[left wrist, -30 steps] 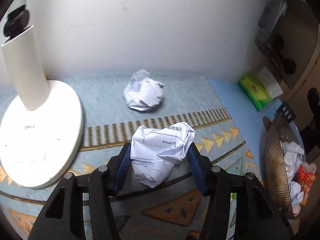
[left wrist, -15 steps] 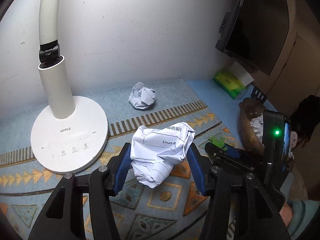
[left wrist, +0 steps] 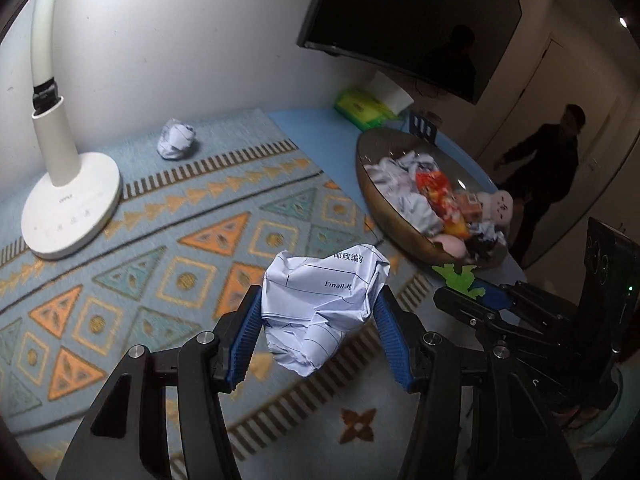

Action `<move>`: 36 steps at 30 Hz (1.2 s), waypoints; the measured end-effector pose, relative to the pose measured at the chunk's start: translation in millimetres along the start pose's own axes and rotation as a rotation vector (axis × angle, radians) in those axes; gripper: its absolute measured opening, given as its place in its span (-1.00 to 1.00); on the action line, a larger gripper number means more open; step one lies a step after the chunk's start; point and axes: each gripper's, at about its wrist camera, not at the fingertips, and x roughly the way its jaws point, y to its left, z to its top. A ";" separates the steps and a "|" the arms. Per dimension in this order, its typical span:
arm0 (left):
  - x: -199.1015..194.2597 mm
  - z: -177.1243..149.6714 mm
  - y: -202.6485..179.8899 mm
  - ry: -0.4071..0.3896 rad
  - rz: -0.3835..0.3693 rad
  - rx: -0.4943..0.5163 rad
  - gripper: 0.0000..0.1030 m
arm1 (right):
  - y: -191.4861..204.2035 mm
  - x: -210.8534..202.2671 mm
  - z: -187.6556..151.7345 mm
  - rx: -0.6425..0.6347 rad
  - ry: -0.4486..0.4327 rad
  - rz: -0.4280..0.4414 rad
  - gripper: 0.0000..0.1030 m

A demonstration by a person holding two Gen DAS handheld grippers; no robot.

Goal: Organize objects
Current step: 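Lift the paper ball with the left tool while the right tool grasps the green plush, then carry the paper ball and green plush over the brown bowl and release both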

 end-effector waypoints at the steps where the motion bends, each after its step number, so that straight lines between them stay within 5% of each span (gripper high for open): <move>1: 1.8 -7.0 -6.6 0.019 -0.012 -0.006 0.03 | -6.3 -6.3 -9.5 0.016 0.020 0.020 -0.41; 5: 8.4 -28.8 -28.5 0.096 -0.044 -0.034 0.04 | -27.8 -23.7 -37.2 0.056 0.054 0.001 -0.41; 21: 17.9 -27.8 -73.5 0.081 -0.083 -0.024 0.04 | -32.1 -63.8 -36.1 -0.128 -0.030 -0.061 -0.41; 36: 20.9 -24.5 -76.6 0.103 -0.067 0.019 0.04 | -26.8 -53.6 -32.9 -0.136 -0.016 -0.041 -0.41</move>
